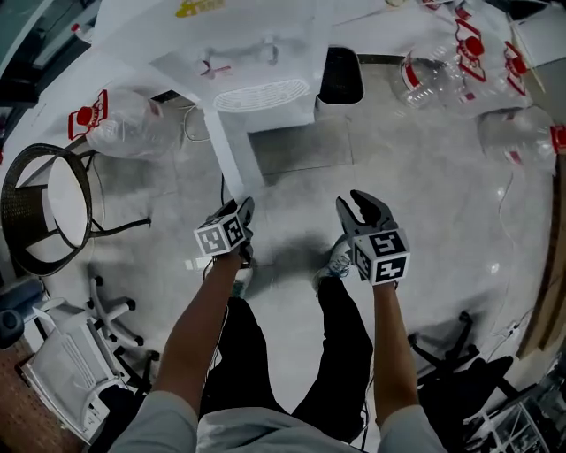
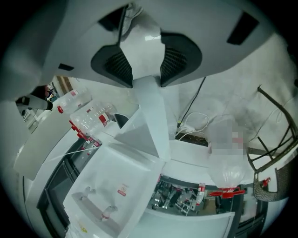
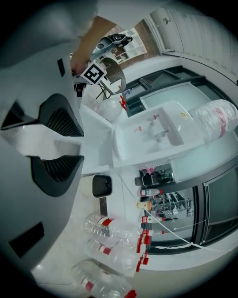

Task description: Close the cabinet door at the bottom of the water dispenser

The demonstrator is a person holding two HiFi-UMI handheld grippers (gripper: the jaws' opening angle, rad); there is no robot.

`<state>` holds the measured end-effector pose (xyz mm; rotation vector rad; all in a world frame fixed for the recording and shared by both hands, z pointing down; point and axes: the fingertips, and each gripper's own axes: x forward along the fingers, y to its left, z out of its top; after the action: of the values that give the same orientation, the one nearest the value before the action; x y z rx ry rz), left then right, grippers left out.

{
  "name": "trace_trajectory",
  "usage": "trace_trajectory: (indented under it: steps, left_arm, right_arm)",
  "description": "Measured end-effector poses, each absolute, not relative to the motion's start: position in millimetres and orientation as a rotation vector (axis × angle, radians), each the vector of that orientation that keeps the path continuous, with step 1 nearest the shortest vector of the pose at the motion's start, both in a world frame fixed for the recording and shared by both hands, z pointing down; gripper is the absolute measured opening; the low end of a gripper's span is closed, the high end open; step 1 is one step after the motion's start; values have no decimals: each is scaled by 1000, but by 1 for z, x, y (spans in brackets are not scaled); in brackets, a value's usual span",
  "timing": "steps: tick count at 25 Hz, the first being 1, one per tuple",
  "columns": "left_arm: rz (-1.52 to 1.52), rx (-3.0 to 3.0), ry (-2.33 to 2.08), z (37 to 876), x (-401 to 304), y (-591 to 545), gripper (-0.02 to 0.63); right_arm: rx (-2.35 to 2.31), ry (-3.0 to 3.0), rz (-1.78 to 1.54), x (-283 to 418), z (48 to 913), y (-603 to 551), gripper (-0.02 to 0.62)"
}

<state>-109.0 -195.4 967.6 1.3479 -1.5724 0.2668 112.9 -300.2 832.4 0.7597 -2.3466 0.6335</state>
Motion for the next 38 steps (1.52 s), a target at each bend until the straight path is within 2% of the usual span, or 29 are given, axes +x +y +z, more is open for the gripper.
trace_trajectory:
  steps: [6, 16, 31, 38]
  left_arm:
    - [217, 1324, -1638, 967, -62, -240, 206]
    - [149, 1242, -1684, 966, -25, -323, 239]
    - [132, 1279, -1776, 973, -10, -458, 167]
    - [137, 1286, -1783, 981, -10, -495, 167]
  right_arm:
    - [744, -2335, 625, 155, 837, -325, 153]
    - [709, -2352, 633, 193, 839, -384, 153]
    - [665, -2380, 628, 222, 858, -463, 153]
    - [668, -2343, 630, 246, 874, -475, 153]
